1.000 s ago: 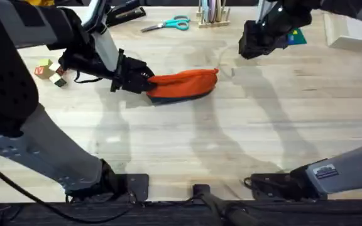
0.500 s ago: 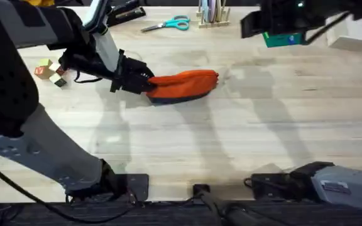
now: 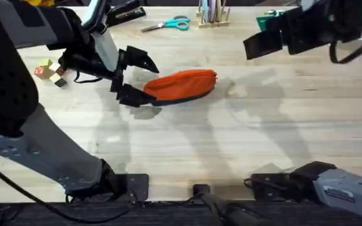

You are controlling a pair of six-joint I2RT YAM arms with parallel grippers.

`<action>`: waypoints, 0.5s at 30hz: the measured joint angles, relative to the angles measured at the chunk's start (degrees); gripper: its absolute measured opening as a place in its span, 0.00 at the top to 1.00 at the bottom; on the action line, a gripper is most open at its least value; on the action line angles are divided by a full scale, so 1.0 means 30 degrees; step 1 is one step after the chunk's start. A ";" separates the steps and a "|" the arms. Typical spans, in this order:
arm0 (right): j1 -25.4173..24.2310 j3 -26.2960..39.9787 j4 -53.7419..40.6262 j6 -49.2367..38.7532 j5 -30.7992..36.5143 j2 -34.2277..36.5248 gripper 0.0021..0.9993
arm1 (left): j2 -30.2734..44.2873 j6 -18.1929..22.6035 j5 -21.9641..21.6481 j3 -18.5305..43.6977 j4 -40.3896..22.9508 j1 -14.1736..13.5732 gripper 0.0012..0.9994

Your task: Unzip the bag, pick up the pens from the table one at a time and place them inside, then zip the bag closed.

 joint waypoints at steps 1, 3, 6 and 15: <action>0.0000 0.0000 -0.0045 0.0058 0.0000 -0.0151 0.00 | 0.0000 0.0008 0.0015 0.0000 0.0012 0.0000 0.01; 0.0000 0.0000 -0.0053 0.0103 0.0000 -0.0582 0.00 | 0.0000 0.0008 0.0022 0.0000 0.0017 0.0000 0.01; 0.0000 0.0000 -0.0061 0.0119 0.0000 -0.1206 0.00 | 0.0000 0.0008 0.0044 0.0000 0.0047 0.0000 0.01; 0.0000 0.0000 -0.0061 0.0112 0.0000 -0.1514 0.00 | -0.0006 0.0008 -0.0071 0.0090 -0.0493 0.0015 0.00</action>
